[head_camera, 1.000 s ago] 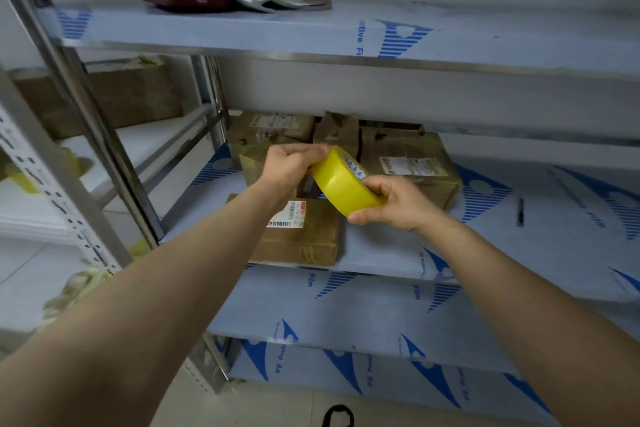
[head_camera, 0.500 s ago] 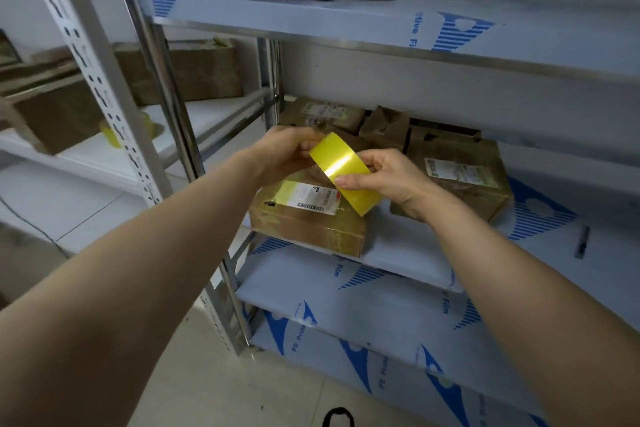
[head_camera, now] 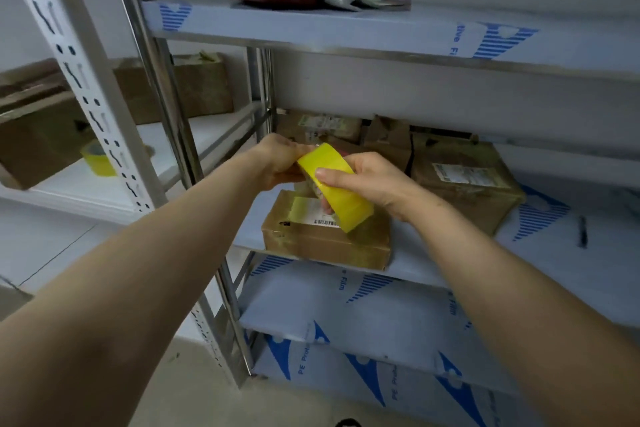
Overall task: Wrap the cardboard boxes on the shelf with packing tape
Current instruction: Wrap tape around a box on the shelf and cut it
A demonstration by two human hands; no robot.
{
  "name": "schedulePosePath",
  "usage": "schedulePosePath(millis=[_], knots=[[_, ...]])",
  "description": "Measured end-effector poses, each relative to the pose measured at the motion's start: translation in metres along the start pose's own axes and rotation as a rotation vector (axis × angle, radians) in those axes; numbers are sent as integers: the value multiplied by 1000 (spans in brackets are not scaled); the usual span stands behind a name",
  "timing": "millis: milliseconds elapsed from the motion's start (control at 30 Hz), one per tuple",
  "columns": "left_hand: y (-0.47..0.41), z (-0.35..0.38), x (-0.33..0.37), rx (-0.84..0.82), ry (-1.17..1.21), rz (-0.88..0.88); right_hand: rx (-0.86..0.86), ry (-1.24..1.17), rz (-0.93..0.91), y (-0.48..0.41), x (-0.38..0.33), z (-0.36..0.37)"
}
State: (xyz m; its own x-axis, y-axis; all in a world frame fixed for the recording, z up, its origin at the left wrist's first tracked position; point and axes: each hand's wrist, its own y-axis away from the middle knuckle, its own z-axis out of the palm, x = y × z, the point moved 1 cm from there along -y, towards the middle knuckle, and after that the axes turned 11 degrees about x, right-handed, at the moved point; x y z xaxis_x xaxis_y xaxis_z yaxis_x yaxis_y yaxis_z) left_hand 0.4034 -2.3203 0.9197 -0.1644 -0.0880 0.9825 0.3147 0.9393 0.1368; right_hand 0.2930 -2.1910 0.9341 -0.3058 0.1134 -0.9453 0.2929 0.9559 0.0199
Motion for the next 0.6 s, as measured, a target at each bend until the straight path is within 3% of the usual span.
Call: schedulePosePath(millis=[200,433,600], knots=[[-34,-24,-7,-125,-175,36,137,-128,173,0,-16,46],[-74,-35,-13,-146,-245,104,409,-240,285,17,-21,85],[-86,-35,-24,-185,-360,137,472,-308,370,28,-17,107]])
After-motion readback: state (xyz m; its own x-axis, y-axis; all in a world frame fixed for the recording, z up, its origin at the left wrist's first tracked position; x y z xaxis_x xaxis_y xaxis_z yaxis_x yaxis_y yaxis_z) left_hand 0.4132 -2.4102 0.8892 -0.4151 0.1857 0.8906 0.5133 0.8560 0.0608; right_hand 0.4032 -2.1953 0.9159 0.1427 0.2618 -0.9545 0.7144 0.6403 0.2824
